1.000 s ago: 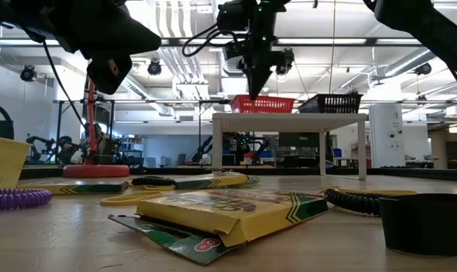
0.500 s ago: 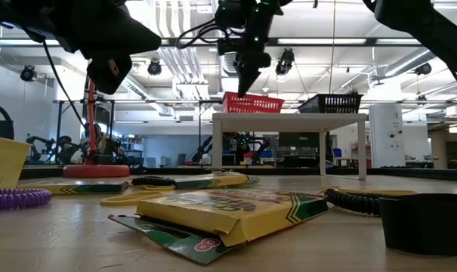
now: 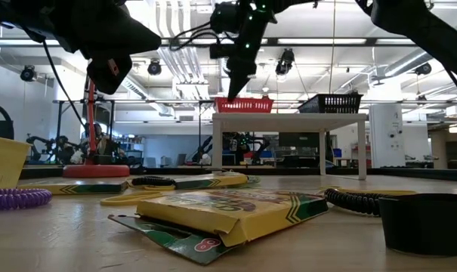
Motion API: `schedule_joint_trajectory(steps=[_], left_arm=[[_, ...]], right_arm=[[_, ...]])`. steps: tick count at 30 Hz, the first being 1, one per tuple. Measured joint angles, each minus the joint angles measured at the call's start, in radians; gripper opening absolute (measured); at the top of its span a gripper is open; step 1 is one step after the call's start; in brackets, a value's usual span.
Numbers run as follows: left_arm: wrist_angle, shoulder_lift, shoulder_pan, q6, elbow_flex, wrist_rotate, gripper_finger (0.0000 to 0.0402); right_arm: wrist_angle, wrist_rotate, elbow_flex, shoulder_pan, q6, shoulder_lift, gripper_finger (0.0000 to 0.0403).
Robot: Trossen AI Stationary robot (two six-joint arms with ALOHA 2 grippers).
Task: Pick & Place Office Desk Supplies
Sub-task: Put the red bin on the shelf, then adjust the black bin on the shelf
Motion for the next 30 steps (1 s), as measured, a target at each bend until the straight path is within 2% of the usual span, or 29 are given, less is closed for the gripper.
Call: schedule_joint_trajectory(steps=[17,21,25,30], left_arm=[[0.000,0.000,0.000,0.000,0.000,0.000,0.0006],[0.000,0.000,0.000,0.000,0.000,0.000,0.0006],[0.000,0.000,0.000,0.001,0.000,0.000,0.0006],[0.000,0.000,0.000,0.002,0.000,0.000,0.0006]], right_arm=[[0.036,-0.002,0.000,-0.010,0.088,0.011,0.0041],[0.040,-0.045,0.000,-0.010,0.098,0.011,0.0043],[0.042,-0.064,0.001,-0.011,0.100,0.011,0.0062],[0.040,-0.063,0.003,-0.011,0.107,0.009,0.0105]])
